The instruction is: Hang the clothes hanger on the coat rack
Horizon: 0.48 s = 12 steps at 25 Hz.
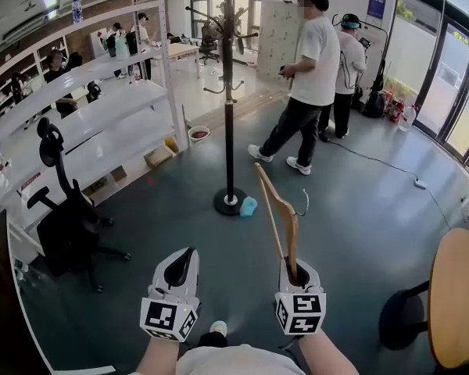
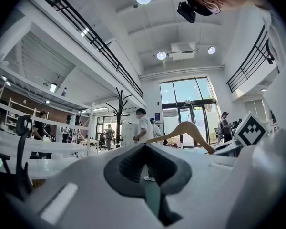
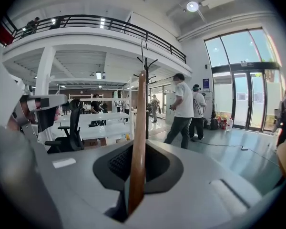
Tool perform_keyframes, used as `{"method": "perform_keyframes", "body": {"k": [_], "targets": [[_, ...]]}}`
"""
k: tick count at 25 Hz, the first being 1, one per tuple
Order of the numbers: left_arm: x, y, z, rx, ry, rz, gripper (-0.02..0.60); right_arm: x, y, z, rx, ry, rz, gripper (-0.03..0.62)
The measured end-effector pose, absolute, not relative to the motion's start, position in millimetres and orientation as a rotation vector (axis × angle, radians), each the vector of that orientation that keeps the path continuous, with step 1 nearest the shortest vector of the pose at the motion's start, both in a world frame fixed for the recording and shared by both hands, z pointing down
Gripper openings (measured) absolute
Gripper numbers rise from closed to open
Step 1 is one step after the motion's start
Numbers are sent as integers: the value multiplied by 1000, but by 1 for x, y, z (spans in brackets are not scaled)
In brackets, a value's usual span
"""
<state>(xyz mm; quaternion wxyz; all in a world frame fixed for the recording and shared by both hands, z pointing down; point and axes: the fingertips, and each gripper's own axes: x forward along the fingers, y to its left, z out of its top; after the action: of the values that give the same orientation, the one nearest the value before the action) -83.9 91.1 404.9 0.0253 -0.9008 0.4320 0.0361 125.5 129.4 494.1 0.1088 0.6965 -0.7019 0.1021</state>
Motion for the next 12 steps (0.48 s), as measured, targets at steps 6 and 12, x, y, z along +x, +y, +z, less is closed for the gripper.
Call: {"method": "perform_keyframes", "body": {"k": [6,12], "targets": [[-99,54,409,-2801,1317,123,0,115,96,496,2071,-2039,315,49],[-117,4,413,-2830,1286,136,0,105,53,496,2116,-1994,318,49]]}}
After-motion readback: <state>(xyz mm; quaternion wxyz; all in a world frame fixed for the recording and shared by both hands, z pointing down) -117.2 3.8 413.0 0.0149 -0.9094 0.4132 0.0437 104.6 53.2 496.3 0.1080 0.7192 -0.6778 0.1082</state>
